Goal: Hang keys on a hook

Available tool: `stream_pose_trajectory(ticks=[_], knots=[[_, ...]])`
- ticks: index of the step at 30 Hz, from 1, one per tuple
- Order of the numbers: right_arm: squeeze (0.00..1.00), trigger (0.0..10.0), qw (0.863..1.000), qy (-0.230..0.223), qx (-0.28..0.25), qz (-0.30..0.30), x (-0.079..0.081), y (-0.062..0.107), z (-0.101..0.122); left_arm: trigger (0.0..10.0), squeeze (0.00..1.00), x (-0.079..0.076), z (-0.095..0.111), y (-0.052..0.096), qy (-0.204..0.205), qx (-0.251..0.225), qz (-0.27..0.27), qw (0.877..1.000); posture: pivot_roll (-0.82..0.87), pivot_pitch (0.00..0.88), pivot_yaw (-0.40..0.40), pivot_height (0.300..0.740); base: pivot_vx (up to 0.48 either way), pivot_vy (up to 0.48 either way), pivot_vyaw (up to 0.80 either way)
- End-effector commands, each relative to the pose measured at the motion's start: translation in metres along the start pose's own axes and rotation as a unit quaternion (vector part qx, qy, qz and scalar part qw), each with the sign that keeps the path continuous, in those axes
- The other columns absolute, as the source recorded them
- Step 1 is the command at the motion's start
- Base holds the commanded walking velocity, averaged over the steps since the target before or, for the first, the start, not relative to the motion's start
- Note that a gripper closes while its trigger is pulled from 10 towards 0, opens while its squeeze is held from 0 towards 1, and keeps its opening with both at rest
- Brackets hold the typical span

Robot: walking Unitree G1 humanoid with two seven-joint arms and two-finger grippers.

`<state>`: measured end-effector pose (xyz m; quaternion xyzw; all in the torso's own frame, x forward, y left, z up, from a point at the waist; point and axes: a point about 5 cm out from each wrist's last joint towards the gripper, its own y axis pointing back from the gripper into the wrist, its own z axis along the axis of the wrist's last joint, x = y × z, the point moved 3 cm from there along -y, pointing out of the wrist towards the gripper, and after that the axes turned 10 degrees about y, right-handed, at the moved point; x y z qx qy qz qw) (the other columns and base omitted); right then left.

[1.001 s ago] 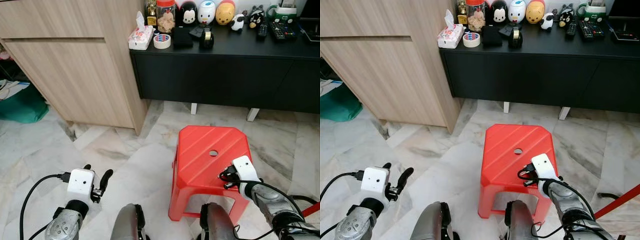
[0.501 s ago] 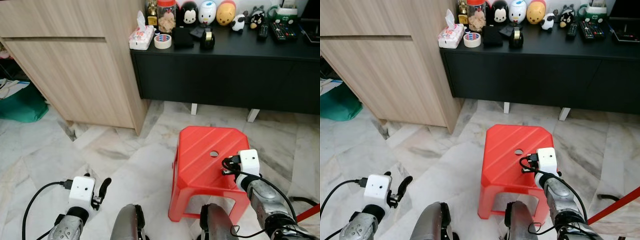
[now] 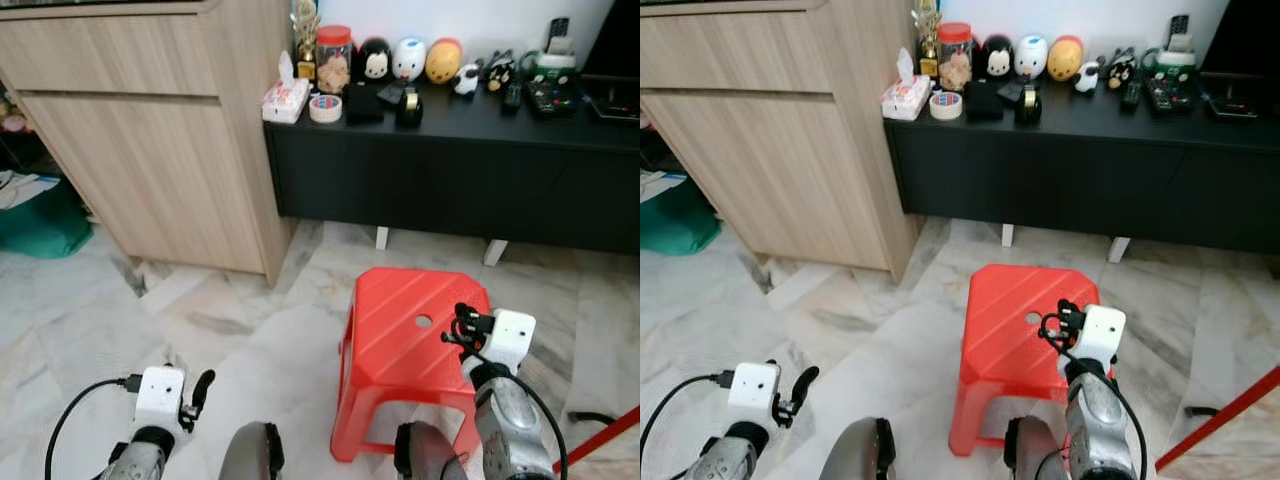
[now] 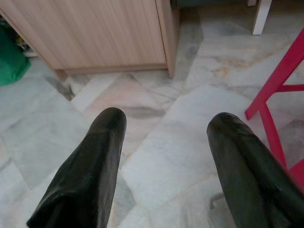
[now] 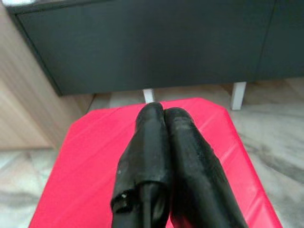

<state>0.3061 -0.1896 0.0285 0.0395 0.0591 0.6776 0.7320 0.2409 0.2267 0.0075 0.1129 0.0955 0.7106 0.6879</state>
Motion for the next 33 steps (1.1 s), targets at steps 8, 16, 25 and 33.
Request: stream_pose_trajectory(ticks=[8, 16, 25, 33], knots=[[0.0, 10.0, 1.0, 0.013, -0.006, 0.004, 0.006, 0.001, 0.006, 10.0, 0.0, 0.001, -0.007, -0.003, 0.004, 0.005, 0.007, 1.0, 0.03, 0.0, 0.016, 0.622, 0.0, 0.0, 0.0], [0.0, 10.0, 0.998, 0.007, 0.053, 0.011, 0.007, 0.006, -0.022, 10.0, 0.0, 0.003, -0.023, -0.009, 0.02, 0.034, 0.012, 0.999, 0.03, 0.0, 0.009, 0.682, 0.0, 0.0, 0.0], [0.0, 10.0, 0.993, 0.015, 0.119, -0.002, -0.004, 0.009, -0.05, 10.0, 0.0, 0.008, -0.031, -0.02, 0.014, 0.063, 0.016, 0.998, 0.05, 0.0, 0.0, 0.74, 0.0, 0.0, 0.0], [0.0, 10.0, 0.98, 0.01, 0.199, 0.018, 0.001, 0.018, -0.079, 10.0, 0.0, 0.013, -0.057, -0.021, 0.026, 0.133, 0.03, 0.99, 0.03, 0.0, -0.013, 0.74, 0.0, 0.0, 0.0]])
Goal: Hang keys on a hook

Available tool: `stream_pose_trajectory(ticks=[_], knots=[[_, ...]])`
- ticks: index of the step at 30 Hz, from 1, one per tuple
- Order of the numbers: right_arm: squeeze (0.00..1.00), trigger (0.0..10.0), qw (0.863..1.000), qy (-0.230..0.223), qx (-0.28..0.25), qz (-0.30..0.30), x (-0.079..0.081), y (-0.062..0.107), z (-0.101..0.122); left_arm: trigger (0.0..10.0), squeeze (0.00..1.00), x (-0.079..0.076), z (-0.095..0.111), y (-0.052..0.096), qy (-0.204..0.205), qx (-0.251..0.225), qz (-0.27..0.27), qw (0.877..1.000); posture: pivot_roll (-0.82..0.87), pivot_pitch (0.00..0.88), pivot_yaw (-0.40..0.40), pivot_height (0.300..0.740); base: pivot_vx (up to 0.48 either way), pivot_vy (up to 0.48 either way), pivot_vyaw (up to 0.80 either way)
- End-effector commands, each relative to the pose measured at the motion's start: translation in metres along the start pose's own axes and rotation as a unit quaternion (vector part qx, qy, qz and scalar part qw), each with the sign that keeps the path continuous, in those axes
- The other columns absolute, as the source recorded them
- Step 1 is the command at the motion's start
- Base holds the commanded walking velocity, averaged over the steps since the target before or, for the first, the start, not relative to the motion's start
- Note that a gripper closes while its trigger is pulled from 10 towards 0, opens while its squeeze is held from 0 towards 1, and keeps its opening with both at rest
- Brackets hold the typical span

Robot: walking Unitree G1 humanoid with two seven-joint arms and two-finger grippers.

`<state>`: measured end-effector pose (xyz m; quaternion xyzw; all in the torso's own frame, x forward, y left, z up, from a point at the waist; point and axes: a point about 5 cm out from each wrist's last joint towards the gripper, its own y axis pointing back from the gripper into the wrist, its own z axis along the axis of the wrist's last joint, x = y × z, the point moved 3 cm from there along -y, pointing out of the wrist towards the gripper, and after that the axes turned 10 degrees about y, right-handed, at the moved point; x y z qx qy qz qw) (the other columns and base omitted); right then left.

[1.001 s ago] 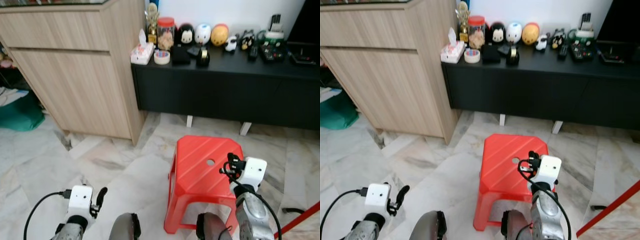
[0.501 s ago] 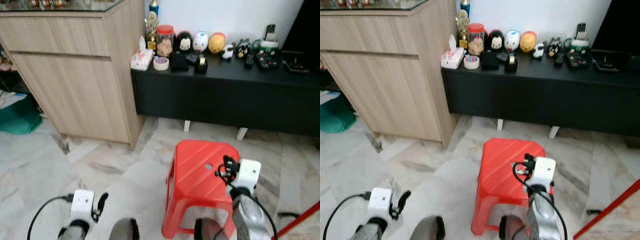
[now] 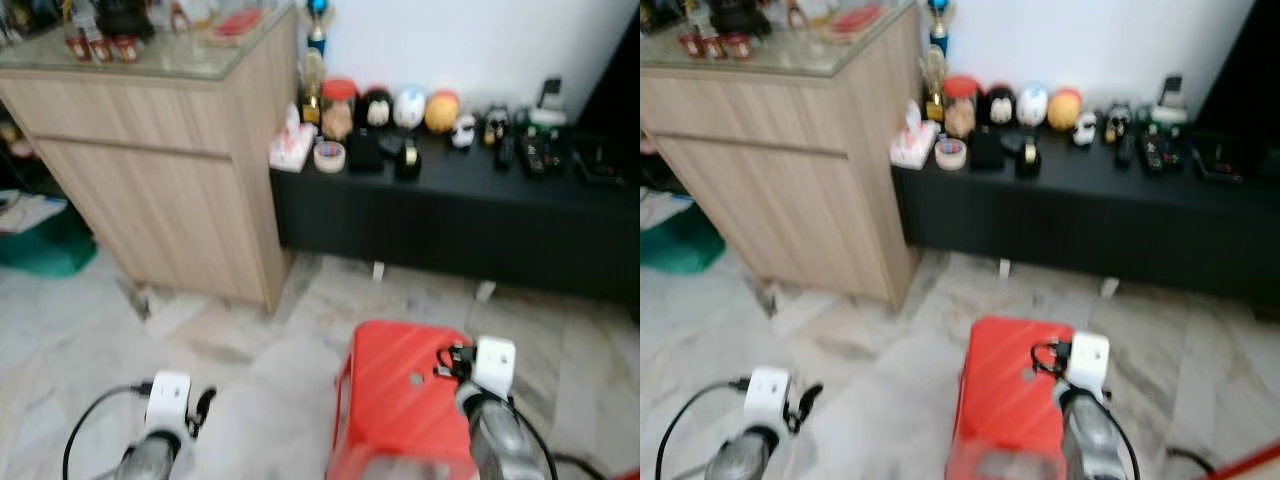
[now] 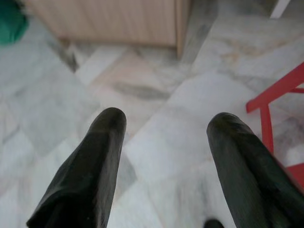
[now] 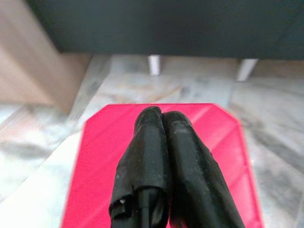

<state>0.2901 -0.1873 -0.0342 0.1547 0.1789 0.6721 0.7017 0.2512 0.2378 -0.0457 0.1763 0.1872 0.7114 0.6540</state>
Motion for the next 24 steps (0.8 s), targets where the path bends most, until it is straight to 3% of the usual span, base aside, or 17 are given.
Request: stream_pose_trajectory(ticks=[1, 5, 11, 24], knots=[[0.0, 10.0, 0.998, 0.006, 0.057, 0.005, 0.001, 0.007, -0.027, 10.0, 0.0, 0.003, -0.016, 0.002, 0.008, 0.042, 0.014, 0.999, 0.03, 0.0, -0.018, 0.74, 0.0, 0.0, 0.0], [0.0, 10.0, 0.996, 0.007, 0.085, -0.001, -0.001, 0.01, -0.038, 10.0, 0.0, -0.001, -0.027, 0.002, 0.008, 0.073, 0.013, 0.997, 0.04, 0.0, -0.018, 0.74, 0.0, 0.0, 0.0], [0.0, 10.0, 0.987, -0.039, 0.149, -0.037, -0.006, 0.021, -0.066, 10.0, 0.0, -0.007, -0.051, 0.01, 0.002, 0.121, 0.018, 0.992, 0.03, 0.0, -0.006, 0.74, 0.0, 0.0, 0.0], [0.0, 10.0, 0.981, -0.01, 0.195, -0.01, 0.0, 0.032, -0.087, 10.0, 0.0, 0.001, -0.077, 0.025, 0.023, 0.16, 0.053, 0.985, 0.04, 0.0, -0.011, 0.74, 0.0, 0.0, 0.0]])
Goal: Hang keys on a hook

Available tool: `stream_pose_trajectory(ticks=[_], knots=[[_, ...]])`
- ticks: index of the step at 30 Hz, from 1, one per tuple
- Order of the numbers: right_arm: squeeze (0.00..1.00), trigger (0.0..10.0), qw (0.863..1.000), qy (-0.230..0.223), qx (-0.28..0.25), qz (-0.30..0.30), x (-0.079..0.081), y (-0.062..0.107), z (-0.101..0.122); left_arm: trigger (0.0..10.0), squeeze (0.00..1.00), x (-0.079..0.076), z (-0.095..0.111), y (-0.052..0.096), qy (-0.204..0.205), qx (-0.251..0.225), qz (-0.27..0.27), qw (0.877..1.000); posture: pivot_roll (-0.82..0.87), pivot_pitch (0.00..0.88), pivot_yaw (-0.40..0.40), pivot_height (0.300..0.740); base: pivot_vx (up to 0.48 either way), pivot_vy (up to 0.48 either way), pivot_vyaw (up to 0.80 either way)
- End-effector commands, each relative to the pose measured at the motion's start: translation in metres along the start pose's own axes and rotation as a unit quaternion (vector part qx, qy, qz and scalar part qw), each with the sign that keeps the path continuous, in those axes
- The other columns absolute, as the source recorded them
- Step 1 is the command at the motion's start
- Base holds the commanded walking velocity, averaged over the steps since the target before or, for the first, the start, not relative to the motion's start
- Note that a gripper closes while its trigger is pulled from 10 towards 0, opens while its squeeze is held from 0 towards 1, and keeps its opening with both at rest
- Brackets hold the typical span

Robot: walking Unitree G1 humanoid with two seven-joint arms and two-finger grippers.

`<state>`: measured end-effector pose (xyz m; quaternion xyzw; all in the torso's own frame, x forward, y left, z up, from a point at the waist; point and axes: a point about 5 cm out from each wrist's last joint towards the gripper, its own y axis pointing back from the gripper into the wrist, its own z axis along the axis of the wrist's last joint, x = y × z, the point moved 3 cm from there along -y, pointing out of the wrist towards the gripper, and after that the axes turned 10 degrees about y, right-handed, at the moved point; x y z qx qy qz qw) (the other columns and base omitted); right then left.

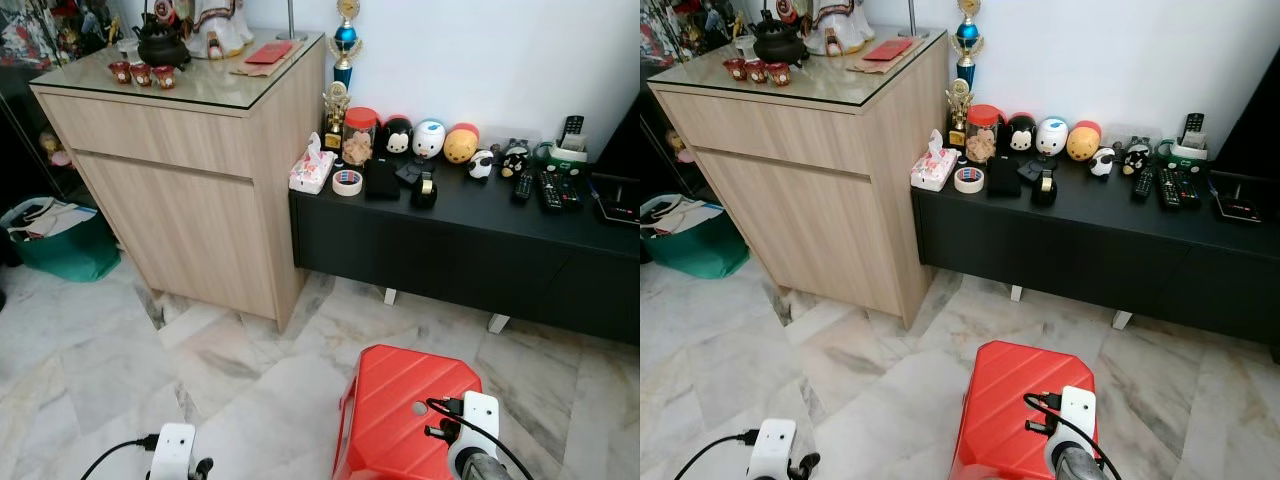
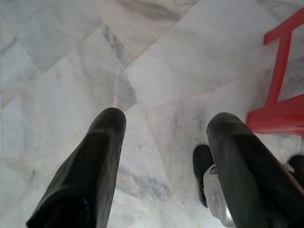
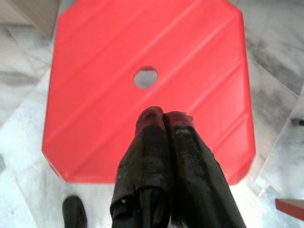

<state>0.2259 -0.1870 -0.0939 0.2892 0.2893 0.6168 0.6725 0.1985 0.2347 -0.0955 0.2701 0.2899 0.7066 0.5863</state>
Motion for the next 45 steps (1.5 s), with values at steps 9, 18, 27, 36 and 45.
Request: stream_pose_trajectory(ticks=[9, 18, 27, 36, 45], knots=[[0.0, 10.0, 1.0, 0.001, 0.021, -0.007, -0.008, 0.003, -0.013, 10.0, 0.0, 0.001, -0.008, 0.002, 0.013, 0.009, 0.009, 1.0, 0.01, 0.0, 0.011, 0.74, 0.0, 0.0, 0.0], [0.0, 10.0, 0.999, 0.005, 0.041, -0.009, -0.012, 0.006, -0.026, 10.0, 0.0, -0.001, -0.008, 0.002, 0.01, 0.006, 0.007, 1.0, 0.01, 0.0, 0.018, 0.74, 0.0, 0.0, 0.0], [0.0, 10.0, 0.998, 0.005, 0.054, -0.012, -0.015, 0.009, -0.035, 10.0, 0.0, 0.001, -0.016, 0.005, 0.01, 0.013, 0.009, 1.0, 0.01, 0.0, 0.018, 0.74, 0.0, 0.0, 0.0], [0.0, 10.0, 0.998, 0.003, 0.057, -0.013, -0.013, 0.009, -0.038, 10.0, 0.0, -0.002, -0.016, 0.005, 0.007, 0.013, 0.003, 1.0, 0.01, 0.0, 0.025, 0.74, 0.0, 0.0, 0.0], [0.0, 10.0, 0.998, 0.003, 0.058, -0.014, -0.013, 0.01, -0.039, 10.0, 0.0, -0.002, -0.014, 0.004, 0.005, 0.011, 0.002, 1.0, 0.01, 0.0, 0.026, 0.74, -0.14, 0.0, 0.0]])
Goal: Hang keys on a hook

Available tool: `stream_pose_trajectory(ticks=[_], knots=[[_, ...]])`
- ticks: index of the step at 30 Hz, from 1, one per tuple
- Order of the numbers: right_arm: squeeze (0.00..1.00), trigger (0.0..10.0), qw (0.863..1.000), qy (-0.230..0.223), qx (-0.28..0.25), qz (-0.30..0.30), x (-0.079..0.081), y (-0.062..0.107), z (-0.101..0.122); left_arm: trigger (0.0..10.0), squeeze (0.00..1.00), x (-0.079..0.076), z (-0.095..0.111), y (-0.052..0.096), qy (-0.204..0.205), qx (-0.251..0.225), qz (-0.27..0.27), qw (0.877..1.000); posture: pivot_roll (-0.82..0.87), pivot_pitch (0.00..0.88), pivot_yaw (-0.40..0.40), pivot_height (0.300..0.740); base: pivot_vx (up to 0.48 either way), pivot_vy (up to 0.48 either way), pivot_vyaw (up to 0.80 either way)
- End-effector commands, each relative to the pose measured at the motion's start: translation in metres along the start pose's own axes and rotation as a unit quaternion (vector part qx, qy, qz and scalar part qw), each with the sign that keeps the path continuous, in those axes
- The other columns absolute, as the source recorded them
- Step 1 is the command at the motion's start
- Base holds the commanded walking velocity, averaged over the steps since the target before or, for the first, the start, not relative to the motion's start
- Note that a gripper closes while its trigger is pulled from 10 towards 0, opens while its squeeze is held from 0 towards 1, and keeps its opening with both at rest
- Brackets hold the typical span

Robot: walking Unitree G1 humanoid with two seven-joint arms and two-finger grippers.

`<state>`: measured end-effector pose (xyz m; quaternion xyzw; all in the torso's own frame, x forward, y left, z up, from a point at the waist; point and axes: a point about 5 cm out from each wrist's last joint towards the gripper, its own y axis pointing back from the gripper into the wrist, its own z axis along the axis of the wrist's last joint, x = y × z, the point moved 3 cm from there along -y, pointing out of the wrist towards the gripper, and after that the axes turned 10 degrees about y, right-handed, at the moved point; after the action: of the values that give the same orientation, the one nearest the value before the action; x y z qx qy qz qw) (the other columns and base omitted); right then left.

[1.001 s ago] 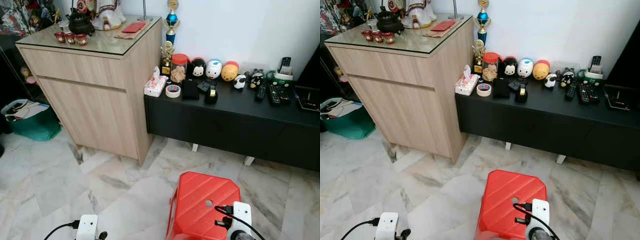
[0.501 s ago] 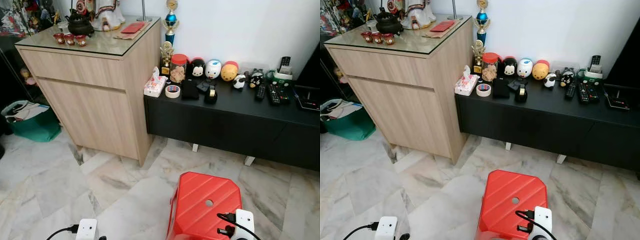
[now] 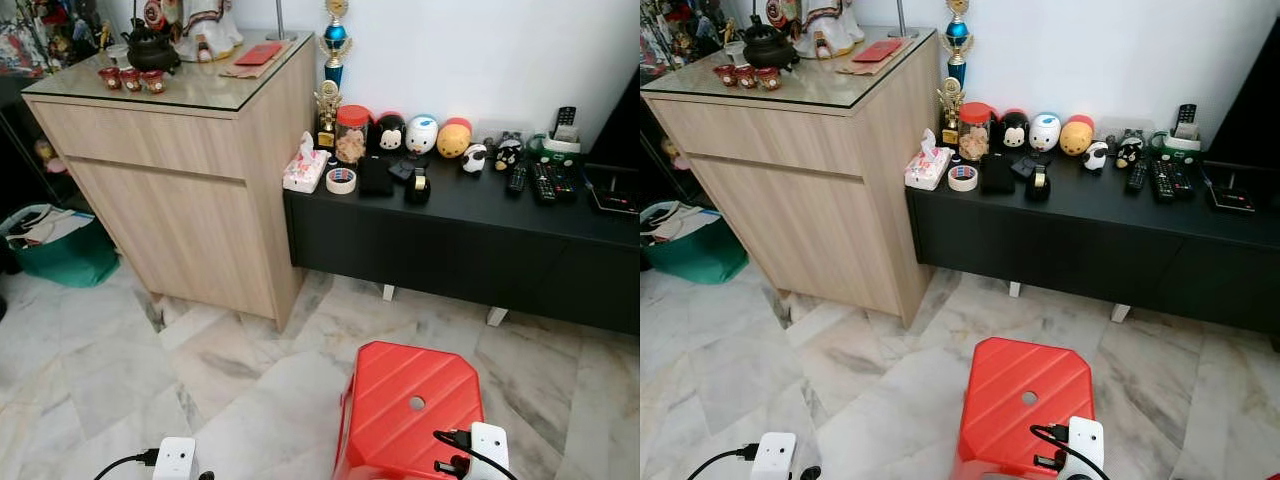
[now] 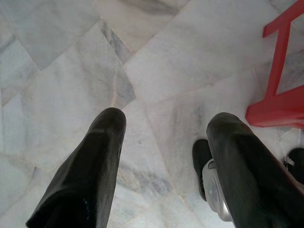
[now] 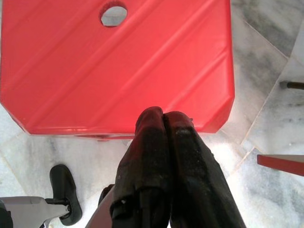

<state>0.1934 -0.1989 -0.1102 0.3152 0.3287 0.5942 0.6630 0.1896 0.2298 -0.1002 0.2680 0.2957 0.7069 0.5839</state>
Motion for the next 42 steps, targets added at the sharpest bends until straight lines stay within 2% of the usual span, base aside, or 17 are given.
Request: stream_pose_trajectory(ticks=[1, 29, 35, 42], knots=[[0.0, 10.0, 1.0, -0.003, 0.007, 0.0, 0.001, 0.001, -0.004, 10.0, 0.0, 0.002, -0.004, 0.001, -0.001, 0.008, 0.002, 1.0, 0.01, 0.0, 0.025, 0.74, -0.266, 0.0, 0.0], [0.0, 10.0, 1.0, -0.003, -0.002, -0.004, 0.002, -0.001, 0.004, 10.0, 0.0, -0.003, -0.005, 0.001, 0.003, 0.01, 0.0, 1.0, 0.01, 0.0, 0.012, 0.74, -0.291, 0.0, 0.0], [0.0, 10.0, 1.0, -0.009, -0.001, -0.009, 0.001, -0.001, 0.005, 10.0, 0.0, -0.002, -0.006, 0.001, 0.002, 0.011, 0.003, 1.0, 0.01, 0.0, 0.007, 0.74, 0.0, 0.0, 0.0], [0.0, 10.0, 1.0, -0.005, 0.002, -0.017, -0.004, -0.001, 0.002, 10.0, 0.0, -0.003, -0.007, 0.001, 0.005, 0.01, 0.002, 1.0, 0.01, 0.0, 0.006, 0.74, 0.0, 0.0, -0.71]])
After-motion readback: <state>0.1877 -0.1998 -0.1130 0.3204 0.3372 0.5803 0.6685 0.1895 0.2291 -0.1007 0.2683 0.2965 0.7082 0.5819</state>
